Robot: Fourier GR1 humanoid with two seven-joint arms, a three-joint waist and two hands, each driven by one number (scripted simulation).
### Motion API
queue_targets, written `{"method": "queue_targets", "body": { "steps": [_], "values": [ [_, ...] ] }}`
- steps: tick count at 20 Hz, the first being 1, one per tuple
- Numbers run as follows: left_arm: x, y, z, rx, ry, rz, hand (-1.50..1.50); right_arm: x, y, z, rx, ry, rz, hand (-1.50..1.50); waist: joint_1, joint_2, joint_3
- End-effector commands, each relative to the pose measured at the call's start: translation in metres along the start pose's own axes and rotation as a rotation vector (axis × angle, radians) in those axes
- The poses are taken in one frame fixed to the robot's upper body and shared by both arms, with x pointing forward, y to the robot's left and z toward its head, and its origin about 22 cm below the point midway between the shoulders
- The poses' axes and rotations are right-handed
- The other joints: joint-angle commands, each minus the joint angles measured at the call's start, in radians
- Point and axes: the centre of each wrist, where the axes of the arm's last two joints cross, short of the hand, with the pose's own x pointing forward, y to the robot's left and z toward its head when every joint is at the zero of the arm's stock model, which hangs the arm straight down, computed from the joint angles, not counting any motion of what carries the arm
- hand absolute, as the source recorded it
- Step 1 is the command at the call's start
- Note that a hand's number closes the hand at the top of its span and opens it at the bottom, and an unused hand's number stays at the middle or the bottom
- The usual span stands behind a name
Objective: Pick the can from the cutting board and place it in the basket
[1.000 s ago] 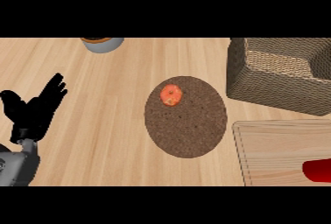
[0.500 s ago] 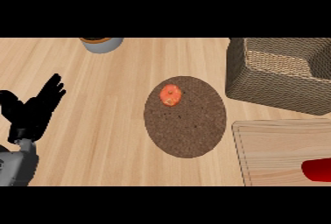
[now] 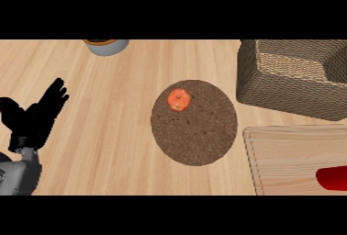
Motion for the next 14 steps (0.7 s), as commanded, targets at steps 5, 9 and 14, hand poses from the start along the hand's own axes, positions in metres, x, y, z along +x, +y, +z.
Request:
{"method": "queue_targets", "body": {
  "steps": [5,9,14],
  "values": [
    [-0.017,-0.014,-0.012,0.006,0.016,-0.013,0.0,0.02,0.017,-0.022,-0.011,0.056,0.071,-1.5,0.0,0.001,0.0],
    [0.001,-0.011,-0.001,0.006,0.006,0.015,0.0,0.007,0.026,-0.02,0.014,0.06,0.109,-1.5,0.001,0.0,0.0],
    [0.0,-0.018,-0.002,-0.005,0.013,0.004,0.0,0.004,0.056,-0.026,0.061,0.02,0.209,1.5,0.001,0.001,0.0]
  ]
}}
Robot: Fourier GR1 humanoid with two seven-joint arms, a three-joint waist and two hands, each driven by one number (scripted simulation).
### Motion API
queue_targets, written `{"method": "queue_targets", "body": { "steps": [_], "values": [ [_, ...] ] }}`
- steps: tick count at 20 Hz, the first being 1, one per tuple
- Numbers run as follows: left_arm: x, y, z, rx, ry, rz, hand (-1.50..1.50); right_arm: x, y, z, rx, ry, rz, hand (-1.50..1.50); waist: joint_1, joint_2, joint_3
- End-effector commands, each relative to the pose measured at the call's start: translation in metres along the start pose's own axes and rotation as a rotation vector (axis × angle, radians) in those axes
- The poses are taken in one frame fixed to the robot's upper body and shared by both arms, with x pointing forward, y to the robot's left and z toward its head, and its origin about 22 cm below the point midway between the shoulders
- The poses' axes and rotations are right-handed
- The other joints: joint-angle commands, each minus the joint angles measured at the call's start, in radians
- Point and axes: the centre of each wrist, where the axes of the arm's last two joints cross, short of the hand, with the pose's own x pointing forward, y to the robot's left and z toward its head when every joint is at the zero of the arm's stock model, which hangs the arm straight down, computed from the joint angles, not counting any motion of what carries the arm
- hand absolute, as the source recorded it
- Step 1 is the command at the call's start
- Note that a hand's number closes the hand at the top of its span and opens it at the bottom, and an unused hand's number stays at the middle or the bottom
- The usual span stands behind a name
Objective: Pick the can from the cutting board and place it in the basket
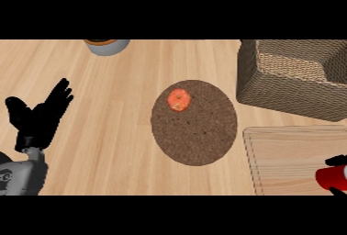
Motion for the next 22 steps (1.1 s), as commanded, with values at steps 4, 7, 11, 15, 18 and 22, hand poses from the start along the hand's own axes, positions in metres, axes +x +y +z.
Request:
{"method": "queue_targets", "body": {
  "steps": [4,7,11,15,18,22],
  "values": [
    [0.012,0.007,-0.004,0.007,-0.001,-0.006,0.0,0.009,0.023,-0.016,0.029,-0.004,0.046,1.5,0.0,0.002,0.003],
    [-0.004,0.021,-0.001,0.006,-0.013,0.005,0.0,0.039,0.051,-0.015,0.035,-0.059,0.051,1.5,0.0,0.001,0.003],
    [0.004,-0.003,-0.011,-0.038,-0.001,0.004,0.0,0.159,0.105,-0.038,0.079,-0.285,0.073,1.5,0.024,0.006,-0.001],
    [0.008,-0.005,-0.012,-0.038,-0.008,0.008,0.0,0.226,0.152,-0.031,0.153,-0.324,0.131,1.5,0.024,0.002,0.002],
    [0.012,0.003,-0.02,-0.005,-0.013,0.007,0.0,0.265,0.179,-0.004,0.179,-0.321,0.104,1.5,-0.001,0.003,0.002],
    [0.002,0.003,-0.012,-0.001,-0.008,-0.005,0.0,0.287,0.171,0.002,0.154,-0.364,-0.185,1.5,0.001,0.004,0.004]
  ]
}}
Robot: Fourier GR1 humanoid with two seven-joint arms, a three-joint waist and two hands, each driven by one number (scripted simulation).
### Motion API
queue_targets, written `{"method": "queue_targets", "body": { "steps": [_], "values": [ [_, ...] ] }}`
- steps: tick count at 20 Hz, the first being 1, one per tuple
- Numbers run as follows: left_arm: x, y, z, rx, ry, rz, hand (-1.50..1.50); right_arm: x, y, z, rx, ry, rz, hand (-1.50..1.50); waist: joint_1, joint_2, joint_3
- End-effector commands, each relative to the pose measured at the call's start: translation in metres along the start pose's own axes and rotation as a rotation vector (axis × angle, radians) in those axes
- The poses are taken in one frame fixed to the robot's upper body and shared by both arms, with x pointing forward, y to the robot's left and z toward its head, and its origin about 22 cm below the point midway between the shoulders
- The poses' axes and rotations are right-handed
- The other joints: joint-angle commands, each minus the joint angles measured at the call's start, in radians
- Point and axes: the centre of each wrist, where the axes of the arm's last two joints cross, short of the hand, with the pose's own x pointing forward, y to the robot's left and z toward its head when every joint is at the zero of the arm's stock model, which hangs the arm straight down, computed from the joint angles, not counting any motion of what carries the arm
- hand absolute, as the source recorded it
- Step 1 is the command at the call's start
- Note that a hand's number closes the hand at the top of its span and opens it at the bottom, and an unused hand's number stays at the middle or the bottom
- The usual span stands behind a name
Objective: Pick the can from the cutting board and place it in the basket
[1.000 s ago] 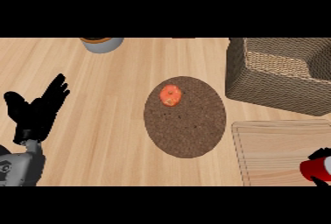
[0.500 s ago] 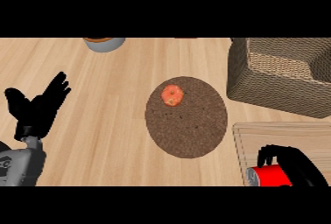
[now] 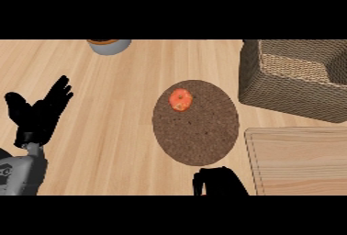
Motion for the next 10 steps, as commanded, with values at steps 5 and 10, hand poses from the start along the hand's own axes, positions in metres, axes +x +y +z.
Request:
{"method": "queue_targets", "body": {
  "steps": [5,10],
  "values": [
    [-0.007,0.006,0.003,0.016,0.004,-0.003,0.0,0.08,-0.017,0.036,-0.263,-0.264,-0.331,1.5,-0.016,-0.004,0.001],
    [0.001,0.013,0.007,0.018,0.005,0.001,0.0,0.1,-0.04,0.056,-0.404,-0.226,-0.309,1.5,-0.015,-0.006,0.0]
  ]
}}
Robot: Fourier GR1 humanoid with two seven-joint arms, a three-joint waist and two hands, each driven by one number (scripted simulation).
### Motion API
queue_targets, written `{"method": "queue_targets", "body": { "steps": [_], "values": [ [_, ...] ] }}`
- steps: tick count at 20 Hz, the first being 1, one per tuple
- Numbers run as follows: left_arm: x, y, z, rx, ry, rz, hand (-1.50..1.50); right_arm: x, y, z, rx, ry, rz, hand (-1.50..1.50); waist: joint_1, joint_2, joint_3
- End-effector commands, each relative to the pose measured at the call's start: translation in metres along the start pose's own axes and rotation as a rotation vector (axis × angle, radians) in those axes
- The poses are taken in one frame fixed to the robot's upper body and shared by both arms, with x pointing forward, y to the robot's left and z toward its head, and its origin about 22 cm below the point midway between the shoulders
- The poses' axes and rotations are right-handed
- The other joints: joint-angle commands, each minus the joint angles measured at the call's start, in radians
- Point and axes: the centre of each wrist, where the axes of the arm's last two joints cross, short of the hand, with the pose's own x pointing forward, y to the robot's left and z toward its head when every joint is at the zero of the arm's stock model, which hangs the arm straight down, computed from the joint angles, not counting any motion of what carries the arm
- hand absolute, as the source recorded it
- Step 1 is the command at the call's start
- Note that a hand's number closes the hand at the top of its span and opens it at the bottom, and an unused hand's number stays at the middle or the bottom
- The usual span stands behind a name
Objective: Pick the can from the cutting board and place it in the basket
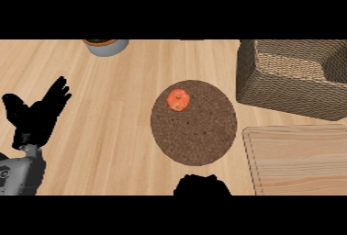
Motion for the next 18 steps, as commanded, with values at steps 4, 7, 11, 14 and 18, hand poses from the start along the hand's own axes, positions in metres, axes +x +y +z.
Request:
{"method": "queue_targets", "body": {
  "steps": [4,7,11,14,18],
  "values": [
    [-0.004,0.003,0.001,0.007,-0.004,-0.001,0.0,0.056,-0.051,0.002,-0.216,-0.006,-0.086,1.5,0.0,0.001,-0.002],
    [-0.001,0.003,0.007,-0.007,0.005,0.016,0.0,0.058,-0.069,-0.007,-0.274,0.006,-0.042,1.5,0.011,0.0,-0.001],
    [-0.007,0.004,0.011,-0.019,-0.005,0.002,0.0,0.08,-0.103,-0.012,-0.356,0.033,-0.024,1.5,0.016,0.003,-0.002],
    [0.001,-0.001,0.001,-0.005,-0.012,0.004,0.0,0.092,-0.126,-0.04,-0.419,0.072,0.0,1.5,0.017,0.008,-0.002],
    [0.002,0.005,-0.001,-0.024,-0.002,0.002,0.0,0.109,-0.157,-0.065,-0.492,0.073,-0.006,1.5,0.016,0.005,-0.001]
  ]
}}
